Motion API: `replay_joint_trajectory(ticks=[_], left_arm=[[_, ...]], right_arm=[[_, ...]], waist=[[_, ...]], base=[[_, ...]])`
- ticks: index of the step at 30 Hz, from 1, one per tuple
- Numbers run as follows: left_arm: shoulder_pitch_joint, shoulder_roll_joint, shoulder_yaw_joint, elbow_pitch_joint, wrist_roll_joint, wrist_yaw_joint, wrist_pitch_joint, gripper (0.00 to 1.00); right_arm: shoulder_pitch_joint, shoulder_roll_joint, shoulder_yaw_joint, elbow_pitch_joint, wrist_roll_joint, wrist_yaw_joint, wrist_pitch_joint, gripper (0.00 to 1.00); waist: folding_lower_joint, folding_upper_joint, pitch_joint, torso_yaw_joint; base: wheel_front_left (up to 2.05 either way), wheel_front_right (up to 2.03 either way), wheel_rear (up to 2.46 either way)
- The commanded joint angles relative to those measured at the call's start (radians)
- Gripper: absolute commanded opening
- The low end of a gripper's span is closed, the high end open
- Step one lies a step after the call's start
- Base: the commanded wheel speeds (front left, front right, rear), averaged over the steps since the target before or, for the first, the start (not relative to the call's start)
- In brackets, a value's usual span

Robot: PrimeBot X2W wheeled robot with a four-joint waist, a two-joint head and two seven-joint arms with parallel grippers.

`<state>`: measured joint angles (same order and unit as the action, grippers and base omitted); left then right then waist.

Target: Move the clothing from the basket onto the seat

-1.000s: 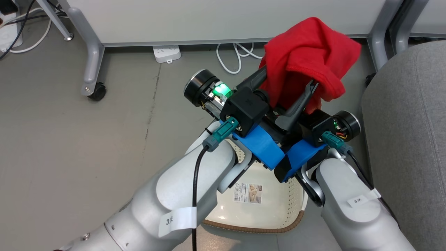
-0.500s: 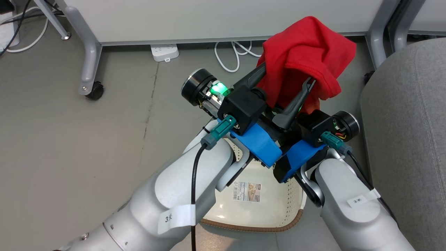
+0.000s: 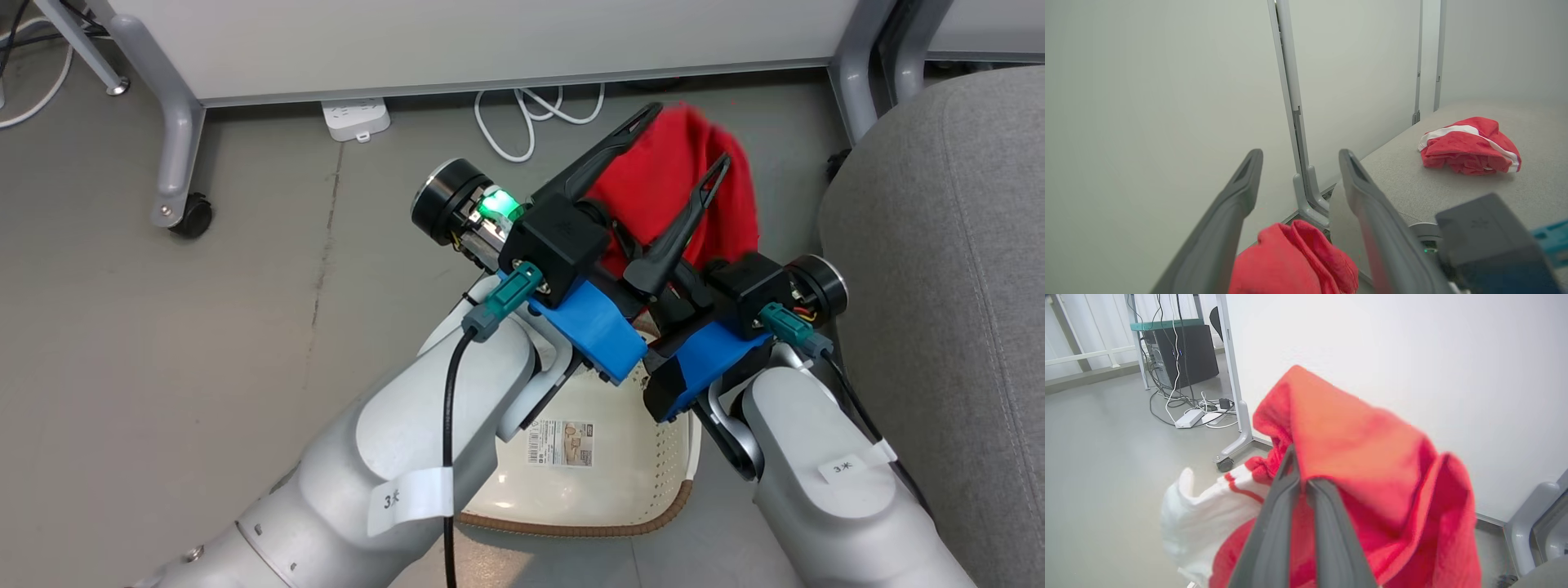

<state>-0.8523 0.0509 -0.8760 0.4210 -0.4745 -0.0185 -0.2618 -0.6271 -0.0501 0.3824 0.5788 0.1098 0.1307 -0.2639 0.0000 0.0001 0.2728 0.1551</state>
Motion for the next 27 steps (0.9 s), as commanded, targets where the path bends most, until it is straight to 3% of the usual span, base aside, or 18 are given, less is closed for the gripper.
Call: replay_joint_trajectory(ticks=[1, 13, 27], left_arm=[[0.007, -0.001, 0.008, 0.005, 0.004, -0.005, -0.005, 1.0], [0.012, -0.001, 0.024, 0.022, 0.034, -0.018, -0.005, 1.0], [0.019, 0.002, 0.049, 0.055, 0.086, -0.049, -0.004, 1.0]], right_arm=[[-0.017, 0.0, -0.003, -0.005, 0.001, 0.0, -0.001, 0.0], [-0.021, 0.0, -0.029, -0.033, -0.005, 0.0, -0.001, 0.0], [-0.001, 0.0, -0.11, -0.105, -0.039, 0.0, -0.001, 0.0]], waist=[[0.0, -0.0001, 0.003, -0.008], [0.0, -0.0001, 0.02, -0.074], [0.0, -0.0001, 0.044, -0.206]], base=[[0.0, 0.0, 0.0], [0.0, 0.0, 0.0], [0.0, 0.0, 0.0]])
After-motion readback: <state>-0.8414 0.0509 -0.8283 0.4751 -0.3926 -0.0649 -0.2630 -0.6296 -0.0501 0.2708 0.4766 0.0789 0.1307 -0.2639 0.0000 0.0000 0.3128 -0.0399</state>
